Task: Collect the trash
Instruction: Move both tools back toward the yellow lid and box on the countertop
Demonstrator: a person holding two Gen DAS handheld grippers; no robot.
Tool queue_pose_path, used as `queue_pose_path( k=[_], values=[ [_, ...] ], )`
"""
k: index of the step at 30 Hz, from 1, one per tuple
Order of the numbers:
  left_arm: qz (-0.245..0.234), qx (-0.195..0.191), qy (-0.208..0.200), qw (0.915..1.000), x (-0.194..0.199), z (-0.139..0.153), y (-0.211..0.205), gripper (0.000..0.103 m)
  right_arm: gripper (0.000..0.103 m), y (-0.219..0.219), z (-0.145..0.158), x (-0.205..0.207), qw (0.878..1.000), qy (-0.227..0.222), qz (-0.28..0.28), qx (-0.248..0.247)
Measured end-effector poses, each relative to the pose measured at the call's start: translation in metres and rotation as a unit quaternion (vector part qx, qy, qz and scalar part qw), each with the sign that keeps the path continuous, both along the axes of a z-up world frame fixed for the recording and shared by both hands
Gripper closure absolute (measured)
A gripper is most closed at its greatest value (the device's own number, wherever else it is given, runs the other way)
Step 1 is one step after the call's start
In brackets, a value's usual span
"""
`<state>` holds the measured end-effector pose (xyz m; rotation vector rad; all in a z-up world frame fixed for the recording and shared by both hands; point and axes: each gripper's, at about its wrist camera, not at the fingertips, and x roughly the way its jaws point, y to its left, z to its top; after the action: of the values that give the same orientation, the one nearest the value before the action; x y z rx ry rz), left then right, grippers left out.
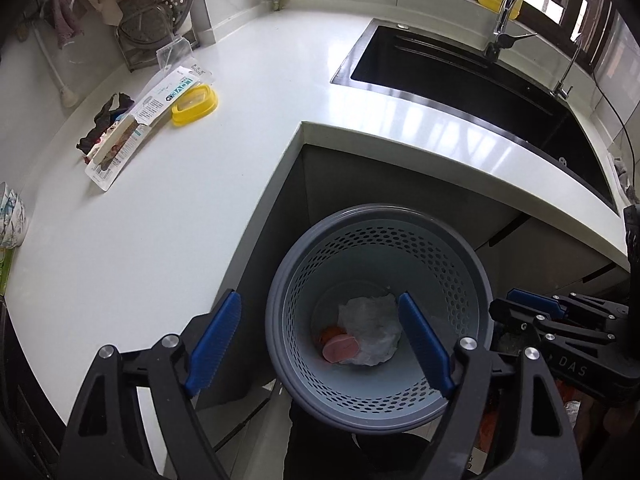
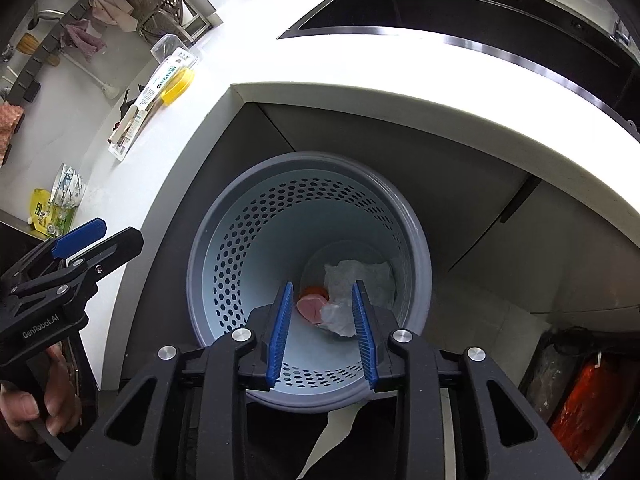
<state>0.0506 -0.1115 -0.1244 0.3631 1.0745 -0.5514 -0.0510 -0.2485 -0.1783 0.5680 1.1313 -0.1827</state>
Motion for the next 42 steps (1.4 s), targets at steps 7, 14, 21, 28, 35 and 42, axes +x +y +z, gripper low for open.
queue_pose_path(
  k=[7, 14, 21, 28, 35, 42],
  values=[
    [0.016, -0.007, -0.016, 0.9997, -0.008, 0.018, 0.004, 0.022, 0.068, 0.0, 0.014, -0.012, 1.0, -0.018, 0.004, 0.002],
    [0.034, -0.019, -0.033, 0.9987, -0.019, 0.037, 0.008, 0.022, 0.065, -0.001, 0.029, -0.023, 0.999, -0.036, 0.015, 0.002],
    [0.056, -0.031, -0.049, 0.9967, -0.028, 0.053, 0.016, 0.018, 0.062, 0.001, 0.046, -0.026, 0.998, -0.054, 0.036, 0.0],
    [0.073, -0.035, -0.084, 0.9932, -0.036, 0.077, 0.033, 0.017, 0.057, 0.009, 0.058, -0.017, 0.996, -0.06, 0.065, -0.001],
    [0.115, -0.045, -0.105, 0.9868, -0.026, 0.096, 0.071, 0.013, 0.054, 0.028, 0.07, 0.013, 0.993, -0.072, 0.094, -0.001],
    [0.147, -0.053, -0.107, 0.9819, -0.004, 0.103, 0.105, 0.012, 0.05, 0.049, 0.083, 0.049, 0.99, -0.082, 0.116, -0.005]
  ],
)
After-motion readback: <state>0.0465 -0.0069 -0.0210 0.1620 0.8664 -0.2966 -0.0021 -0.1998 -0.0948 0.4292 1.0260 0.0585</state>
